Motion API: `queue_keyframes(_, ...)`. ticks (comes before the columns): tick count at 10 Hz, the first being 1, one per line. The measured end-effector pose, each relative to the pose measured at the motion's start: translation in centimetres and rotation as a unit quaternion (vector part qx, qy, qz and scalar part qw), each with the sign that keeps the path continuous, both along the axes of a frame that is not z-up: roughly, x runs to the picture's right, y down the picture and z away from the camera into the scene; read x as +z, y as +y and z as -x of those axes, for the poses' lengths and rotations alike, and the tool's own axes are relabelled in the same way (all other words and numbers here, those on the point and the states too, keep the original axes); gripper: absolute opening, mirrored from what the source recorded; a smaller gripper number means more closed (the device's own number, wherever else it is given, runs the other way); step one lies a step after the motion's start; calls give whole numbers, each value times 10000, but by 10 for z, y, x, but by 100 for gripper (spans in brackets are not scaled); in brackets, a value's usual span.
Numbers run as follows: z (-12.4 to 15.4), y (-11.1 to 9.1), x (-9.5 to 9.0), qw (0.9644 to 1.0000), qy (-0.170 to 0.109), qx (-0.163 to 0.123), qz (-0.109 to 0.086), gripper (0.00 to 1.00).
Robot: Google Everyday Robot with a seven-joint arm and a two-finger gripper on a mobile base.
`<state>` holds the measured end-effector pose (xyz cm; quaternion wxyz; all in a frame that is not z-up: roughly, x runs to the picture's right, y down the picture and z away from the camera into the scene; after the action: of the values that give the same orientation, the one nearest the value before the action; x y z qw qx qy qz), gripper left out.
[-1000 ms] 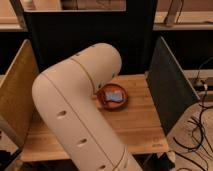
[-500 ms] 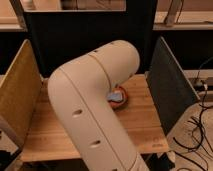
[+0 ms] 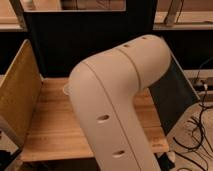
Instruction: Place the eraser in the ceramic cup
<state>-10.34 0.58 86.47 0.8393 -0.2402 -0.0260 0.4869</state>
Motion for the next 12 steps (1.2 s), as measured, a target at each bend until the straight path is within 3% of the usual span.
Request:
queue_keyframes(2, 15, -39, -30, 9985, -308, -21, -444, 0)
queue_keyframes(4, 33, -75, -62, 9941, -592, -116, -899, 0)
queue_keyframes(6, 48, -95, -84, 9892, -805, -220, -1207, 0)
queue_keyframes(8, 80, -109, -107, 9796, -1273, -356, -1516, 0)
queue_keyframes(11, 136, -125, -147, 9548, -2244, -425, -1901, 0)
queue_keyframes(12, 142, -128, -153, 9507, -2367, -422, -1957, 0)
